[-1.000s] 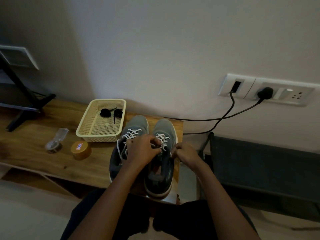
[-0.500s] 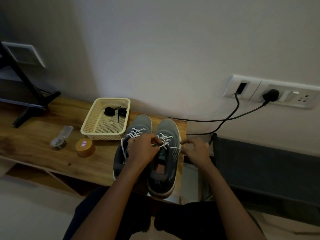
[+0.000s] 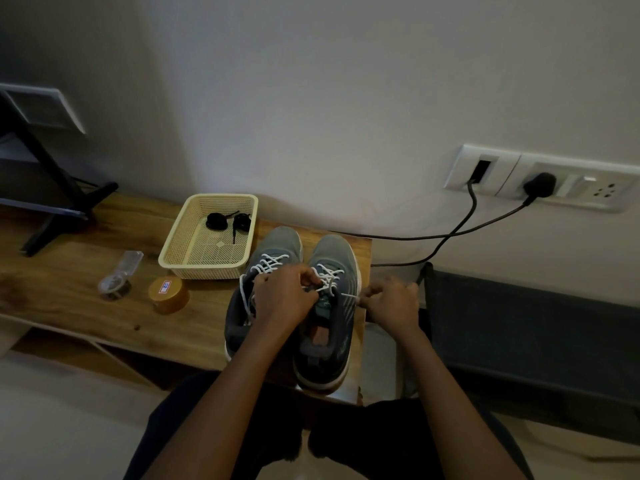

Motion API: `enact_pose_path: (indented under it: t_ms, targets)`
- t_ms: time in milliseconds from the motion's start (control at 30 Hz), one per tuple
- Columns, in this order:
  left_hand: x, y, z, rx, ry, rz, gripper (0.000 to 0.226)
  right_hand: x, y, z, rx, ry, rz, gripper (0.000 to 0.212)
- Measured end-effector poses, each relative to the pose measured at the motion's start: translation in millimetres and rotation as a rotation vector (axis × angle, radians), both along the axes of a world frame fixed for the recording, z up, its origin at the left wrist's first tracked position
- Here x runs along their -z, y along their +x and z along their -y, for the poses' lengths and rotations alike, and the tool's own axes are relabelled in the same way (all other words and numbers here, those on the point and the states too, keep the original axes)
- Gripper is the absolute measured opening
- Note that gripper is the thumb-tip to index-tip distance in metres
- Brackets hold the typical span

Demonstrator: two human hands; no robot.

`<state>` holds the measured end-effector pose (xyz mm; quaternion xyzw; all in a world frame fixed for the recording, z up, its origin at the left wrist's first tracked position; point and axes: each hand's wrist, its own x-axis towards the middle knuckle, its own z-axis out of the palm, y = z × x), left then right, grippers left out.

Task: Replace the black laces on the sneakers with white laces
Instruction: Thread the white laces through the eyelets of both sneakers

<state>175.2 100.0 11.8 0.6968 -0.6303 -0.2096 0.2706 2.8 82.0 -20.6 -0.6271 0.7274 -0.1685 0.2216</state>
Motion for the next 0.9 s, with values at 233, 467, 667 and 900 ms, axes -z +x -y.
enact_pose_path:
  t_ms: [233, 467, 667, 900]
  targets:
    - [1, 2, 0, -0.002, -0.015, 0.007, 0.012, -1, -18, -3, 0.212, 0.097, 0.052, 0.019]
    - [0, 2, 0, -0.005, 0.009, -0.009, 0.016, -2, -42, -8, 0.31, 0.16, 0.053, 0.018]
    - [2, 1, 0, 0.01, 0.002, 0.019, 0.017, -10, -28, -7, 0.071, 0.076, 0.068, 0.028]
    - [4, 0, 0, -0.007, -0.017, 0.171, 0.017, -12, 16, -9, -0.192, -0.13, 0.015, 0.016]
